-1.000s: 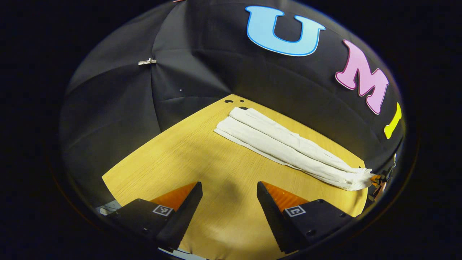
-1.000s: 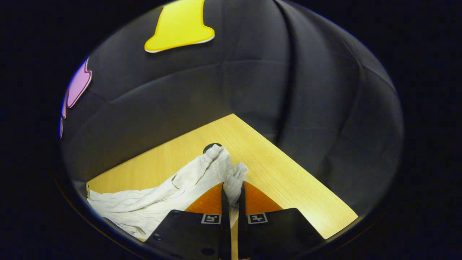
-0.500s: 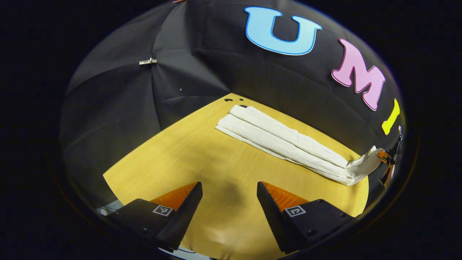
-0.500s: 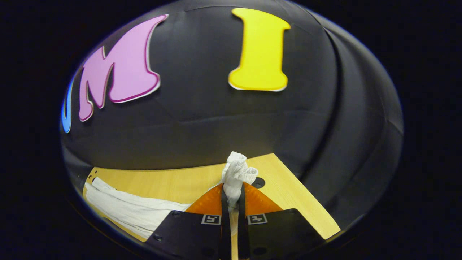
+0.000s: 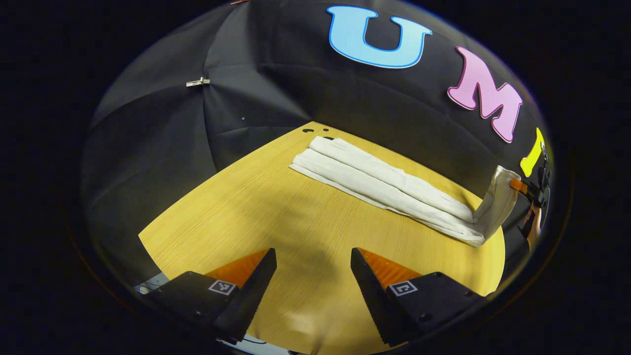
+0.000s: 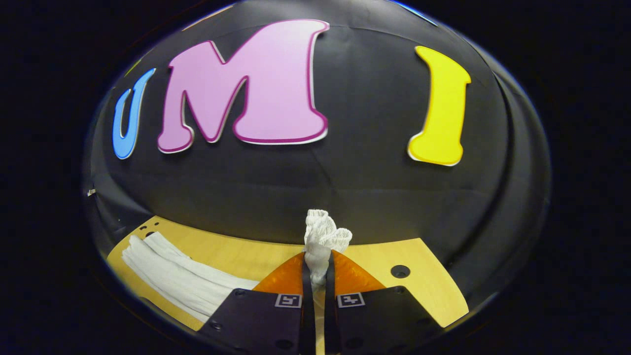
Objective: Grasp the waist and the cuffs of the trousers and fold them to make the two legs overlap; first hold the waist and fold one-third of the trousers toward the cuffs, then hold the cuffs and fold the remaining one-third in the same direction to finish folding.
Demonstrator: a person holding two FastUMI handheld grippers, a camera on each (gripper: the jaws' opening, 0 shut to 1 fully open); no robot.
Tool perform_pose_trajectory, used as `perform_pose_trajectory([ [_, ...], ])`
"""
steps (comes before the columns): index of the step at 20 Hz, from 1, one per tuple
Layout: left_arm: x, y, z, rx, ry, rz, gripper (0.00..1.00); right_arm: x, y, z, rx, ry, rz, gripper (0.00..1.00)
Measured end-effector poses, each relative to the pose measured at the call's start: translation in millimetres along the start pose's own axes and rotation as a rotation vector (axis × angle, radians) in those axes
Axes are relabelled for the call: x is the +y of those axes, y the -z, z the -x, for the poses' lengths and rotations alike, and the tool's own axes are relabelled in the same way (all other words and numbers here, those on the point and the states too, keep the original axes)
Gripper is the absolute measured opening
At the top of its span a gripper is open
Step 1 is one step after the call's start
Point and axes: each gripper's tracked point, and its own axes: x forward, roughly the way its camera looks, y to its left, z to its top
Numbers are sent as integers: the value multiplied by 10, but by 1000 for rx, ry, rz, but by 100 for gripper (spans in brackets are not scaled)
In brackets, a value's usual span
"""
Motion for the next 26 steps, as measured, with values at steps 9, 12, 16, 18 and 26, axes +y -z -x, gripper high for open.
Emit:
perform_pose_trajectory([
  [9, -113, -282, -508, -38, 31, 62, 96, 1366, 496, 83, 0, -274, 10, 11],
  [12, -148, -499, -831, -67, 55, 77, 96, 1747, 854, 128, 42, -333, 43, 11],
  [16, -141, -879, -1223, -111, 81, 129, 96, 2118, 1216, 226, 91, -411, 50, 22],
  [18, -137, -1130, -1387, -141, 104, 164, 96, 2265, 1365, 339, 107, -449, 48, 40],
  [26, 132, -1637, -2188, -155, 59, 39, 96, 1740, 1663, 899, 151, -396, 108, 98],
])
